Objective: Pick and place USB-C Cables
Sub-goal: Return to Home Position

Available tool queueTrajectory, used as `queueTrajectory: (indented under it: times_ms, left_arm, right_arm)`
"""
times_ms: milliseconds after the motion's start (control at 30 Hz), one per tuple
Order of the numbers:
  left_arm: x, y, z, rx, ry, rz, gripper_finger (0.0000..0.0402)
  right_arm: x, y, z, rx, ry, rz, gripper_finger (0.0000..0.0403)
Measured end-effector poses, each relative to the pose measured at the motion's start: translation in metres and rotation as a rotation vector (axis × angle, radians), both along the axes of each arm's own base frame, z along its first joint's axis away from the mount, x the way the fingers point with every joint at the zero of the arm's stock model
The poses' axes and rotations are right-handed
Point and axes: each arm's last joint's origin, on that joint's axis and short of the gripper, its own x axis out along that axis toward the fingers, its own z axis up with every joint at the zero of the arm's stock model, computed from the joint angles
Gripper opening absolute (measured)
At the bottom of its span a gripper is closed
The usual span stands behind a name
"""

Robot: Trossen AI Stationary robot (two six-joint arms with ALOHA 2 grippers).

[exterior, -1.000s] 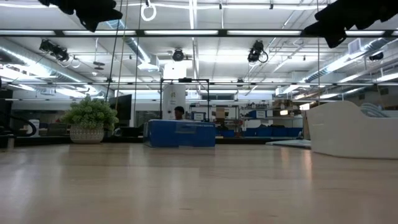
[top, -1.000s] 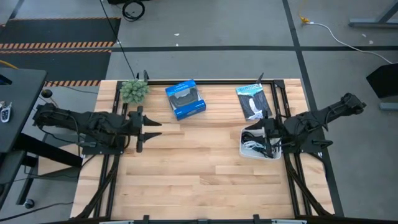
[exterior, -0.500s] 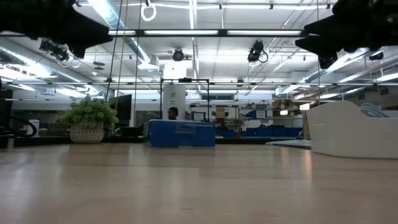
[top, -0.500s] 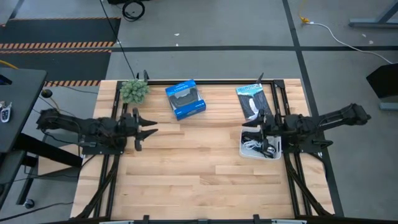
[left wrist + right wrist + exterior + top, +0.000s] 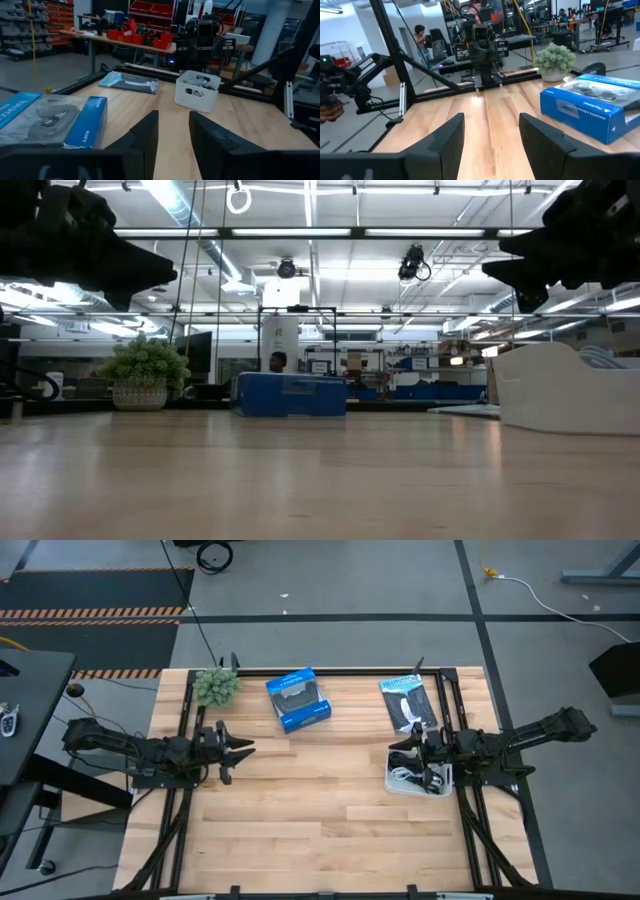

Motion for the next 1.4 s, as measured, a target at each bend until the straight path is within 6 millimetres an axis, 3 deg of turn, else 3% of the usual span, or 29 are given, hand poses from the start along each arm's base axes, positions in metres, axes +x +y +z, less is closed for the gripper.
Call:
queueTrajectory:
  times_ms: [300,600,1400]
  left_arm:
    - [-0.001,0.002,0.001,0.055,0.004,0.060,0.0116]
    - [-0.001,0.002,0.001,0.160,0.040,0.074,0.0116]
    - [-0.001,0.002,0.000,0.146,0.044,0.077,0.0117]
  right_arm:
    - [-0.006,-0.001,-0.002,-0.019,0.042,0.001,0.0196]
    - [-0.015,-0.003,0.015,0.000,-0.024,0.001,0.0196]
    - [-0.014,-0.002,0.012,-0.054,0.014,-0.001,0.0196]
